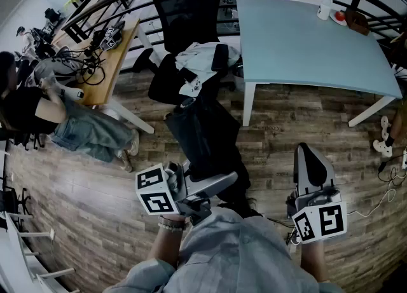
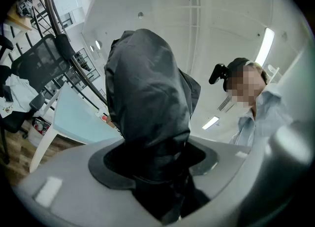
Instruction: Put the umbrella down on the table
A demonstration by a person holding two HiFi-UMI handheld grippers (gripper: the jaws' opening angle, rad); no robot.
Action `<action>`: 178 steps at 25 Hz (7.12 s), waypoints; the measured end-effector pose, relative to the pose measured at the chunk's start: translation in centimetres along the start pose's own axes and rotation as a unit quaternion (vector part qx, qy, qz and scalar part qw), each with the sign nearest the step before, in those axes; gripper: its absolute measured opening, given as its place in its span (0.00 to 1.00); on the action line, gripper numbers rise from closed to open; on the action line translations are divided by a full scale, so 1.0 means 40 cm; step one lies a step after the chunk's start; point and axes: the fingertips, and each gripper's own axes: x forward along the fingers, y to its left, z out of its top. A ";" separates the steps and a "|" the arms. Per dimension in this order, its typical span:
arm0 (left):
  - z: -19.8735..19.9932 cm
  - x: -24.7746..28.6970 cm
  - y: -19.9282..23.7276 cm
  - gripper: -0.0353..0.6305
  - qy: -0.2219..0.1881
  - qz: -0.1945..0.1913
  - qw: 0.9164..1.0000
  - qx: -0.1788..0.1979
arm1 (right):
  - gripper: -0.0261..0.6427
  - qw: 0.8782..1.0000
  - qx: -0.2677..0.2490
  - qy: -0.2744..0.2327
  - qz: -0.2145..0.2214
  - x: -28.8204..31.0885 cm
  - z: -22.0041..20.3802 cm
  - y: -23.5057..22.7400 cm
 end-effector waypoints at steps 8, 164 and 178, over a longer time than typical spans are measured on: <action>-0.020 0.035 -0.009 0.47 -0.005 0.001 1.000 -0.002 | 0.03 1.000 -0.001 -0.001 0.004 -0.026 -0.007 -0.040; 0.642 0.885 0.977 0.47 -0.119 0.083 0.989 0.004 | 0.03 0.991 -0.008 0.024 0.129 1.165 0.086 -0.998; 0.691 0.863 1.036 0.47 -0.095 0.069 0.993 -0.003 | 0.03 0.995 -0.027 0.009 0.098 1.200 0.131 -0.958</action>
